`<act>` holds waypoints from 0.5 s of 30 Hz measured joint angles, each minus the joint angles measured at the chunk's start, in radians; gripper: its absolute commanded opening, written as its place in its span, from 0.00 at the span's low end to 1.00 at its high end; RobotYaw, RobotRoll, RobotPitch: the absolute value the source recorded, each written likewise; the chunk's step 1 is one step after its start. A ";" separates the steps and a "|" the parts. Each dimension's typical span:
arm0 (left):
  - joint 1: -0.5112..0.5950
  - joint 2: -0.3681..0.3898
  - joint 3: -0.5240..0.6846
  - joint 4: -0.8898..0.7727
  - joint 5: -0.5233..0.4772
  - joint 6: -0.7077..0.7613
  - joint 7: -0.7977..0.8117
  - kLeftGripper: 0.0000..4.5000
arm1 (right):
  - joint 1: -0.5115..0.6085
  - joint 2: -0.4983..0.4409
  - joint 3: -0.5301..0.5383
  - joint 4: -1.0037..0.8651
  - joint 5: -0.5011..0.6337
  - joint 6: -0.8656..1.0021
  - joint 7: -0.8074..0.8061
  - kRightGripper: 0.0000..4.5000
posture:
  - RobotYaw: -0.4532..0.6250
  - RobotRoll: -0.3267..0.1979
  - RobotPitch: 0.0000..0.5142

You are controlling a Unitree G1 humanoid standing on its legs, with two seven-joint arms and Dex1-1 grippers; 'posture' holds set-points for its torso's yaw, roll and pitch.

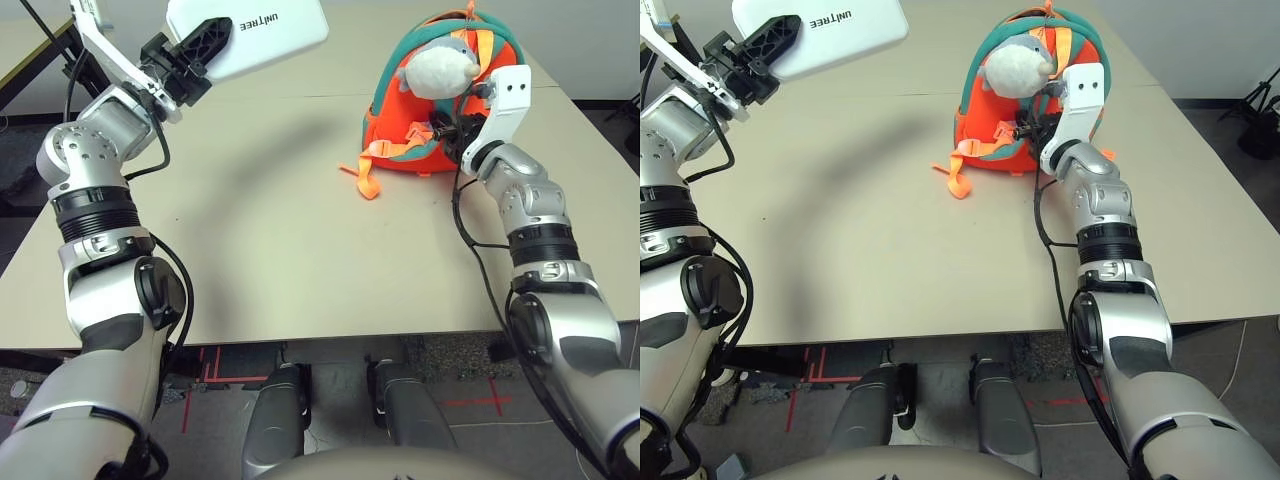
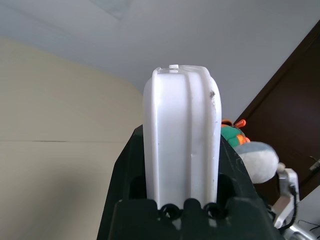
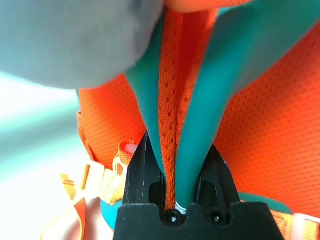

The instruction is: Put the pencil case into the backpack and zip it.

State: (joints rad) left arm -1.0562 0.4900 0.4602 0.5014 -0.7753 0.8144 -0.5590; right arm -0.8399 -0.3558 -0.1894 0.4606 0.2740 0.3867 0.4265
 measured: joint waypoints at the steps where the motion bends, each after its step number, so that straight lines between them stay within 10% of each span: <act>1: 0.000 -0.001 -0.001 0.003 0.000 -0.001 0.000 0.28 | 0.011 -0.011 -0.001 -0.039 0.011 0.031 0.002 0.09 | 0.28 0.62 0.22; 15: -0.003 -0.014 -0.031 0.065 0.009 -0.039 -0.023 0.28 | 0.196 -0.128 -0.065 -0.582 0.170 0.449 -0.047 0.09 | 0.24 0.62 0.22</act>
State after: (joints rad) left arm -1.0593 0.4756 0.4293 0.5667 -0.7661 0.7755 -0.5818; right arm -0.6439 -0.4839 -0.2544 -0.1217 0.4437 0.8361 0.3799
